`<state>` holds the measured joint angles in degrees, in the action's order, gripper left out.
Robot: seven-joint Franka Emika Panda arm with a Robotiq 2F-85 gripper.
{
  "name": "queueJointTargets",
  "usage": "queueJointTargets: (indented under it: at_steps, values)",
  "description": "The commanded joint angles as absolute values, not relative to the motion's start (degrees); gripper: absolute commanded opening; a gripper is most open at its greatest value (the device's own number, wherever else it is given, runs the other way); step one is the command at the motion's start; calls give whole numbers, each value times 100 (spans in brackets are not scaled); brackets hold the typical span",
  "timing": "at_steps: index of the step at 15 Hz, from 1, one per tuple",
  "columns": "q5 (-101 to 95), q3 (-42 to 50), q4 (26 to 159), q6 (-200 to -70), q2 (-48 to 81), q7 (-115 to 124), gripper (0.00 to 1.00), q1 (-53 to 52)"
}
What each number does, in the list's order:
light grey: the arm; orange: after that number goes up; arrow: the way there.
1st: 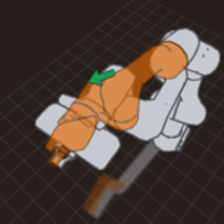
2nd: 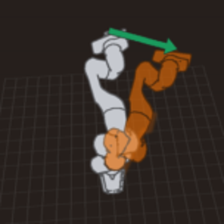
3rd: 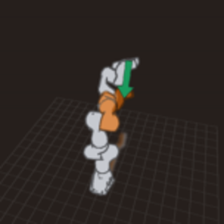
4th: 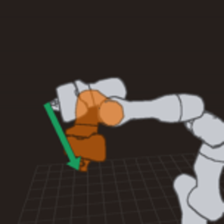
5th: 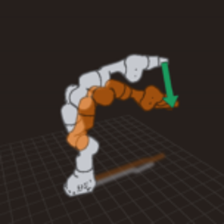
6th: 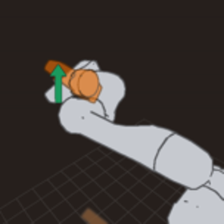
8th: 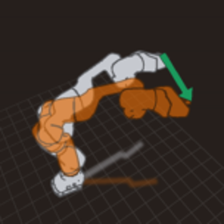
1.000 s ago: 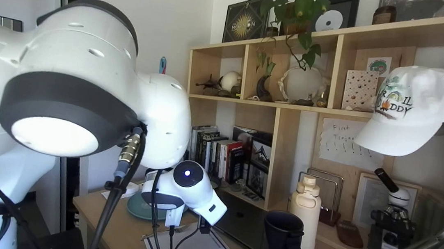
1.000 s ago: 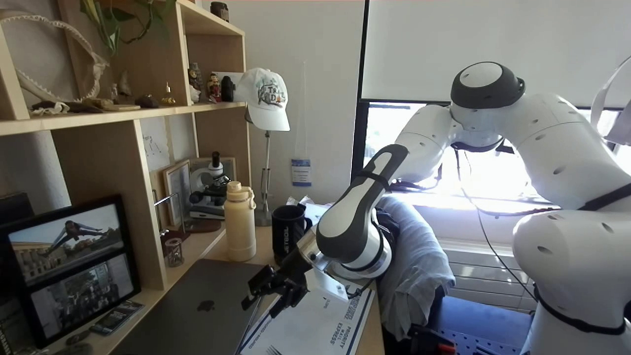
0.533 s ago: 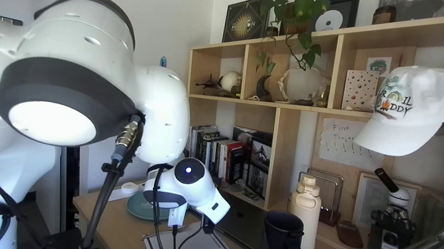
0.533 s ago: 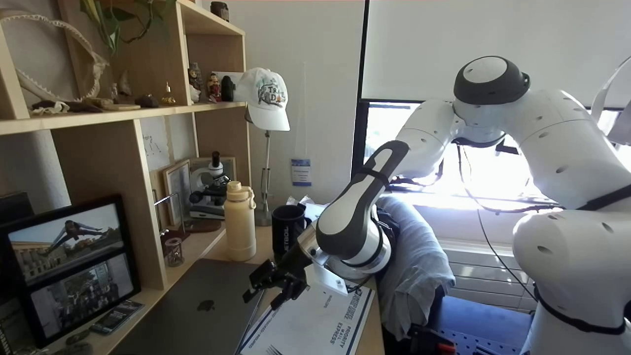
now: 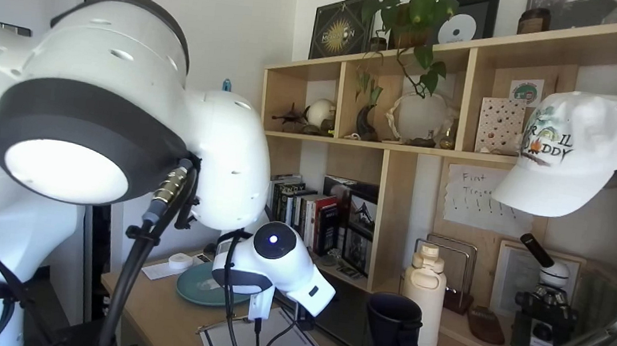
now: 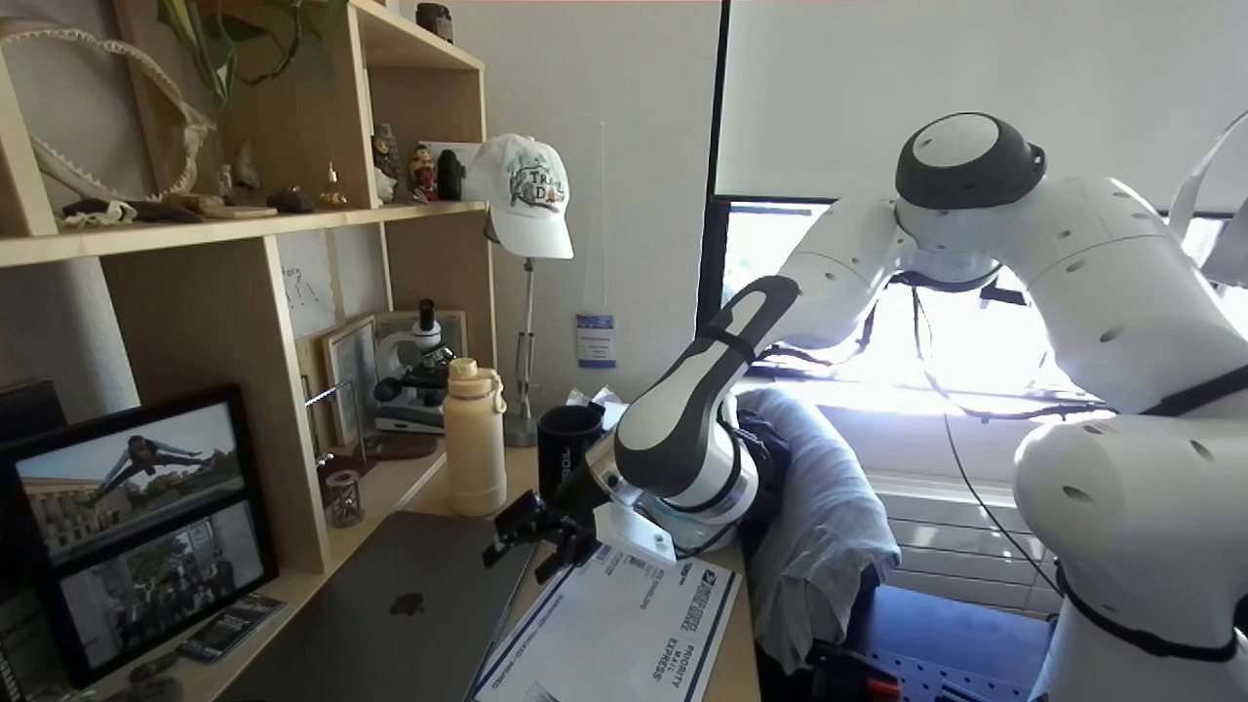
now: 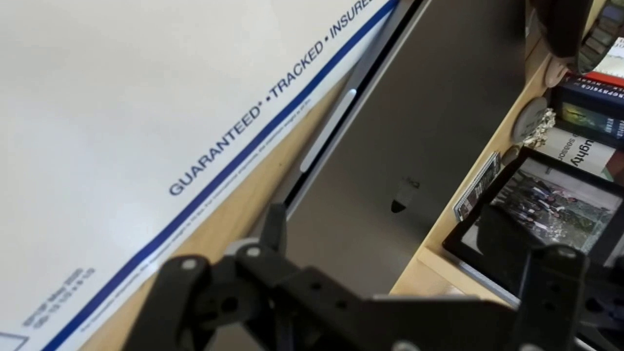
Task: Lift up the laptop screen
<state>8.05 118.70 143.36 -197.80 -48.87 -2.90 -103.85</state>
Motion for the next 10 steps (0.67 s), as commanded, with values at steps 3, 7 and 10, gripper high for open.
queueJointTargets:
  at_steps: [3,7,10]
  values:
    - [780,12116,14118,-19781,-4979,-284,100,-10709]
    - [748,12169,13974,-19783,-5035,-300,100,-10845]
    - [745,12244,13869,-19783,-5133,-307,100,-10985]
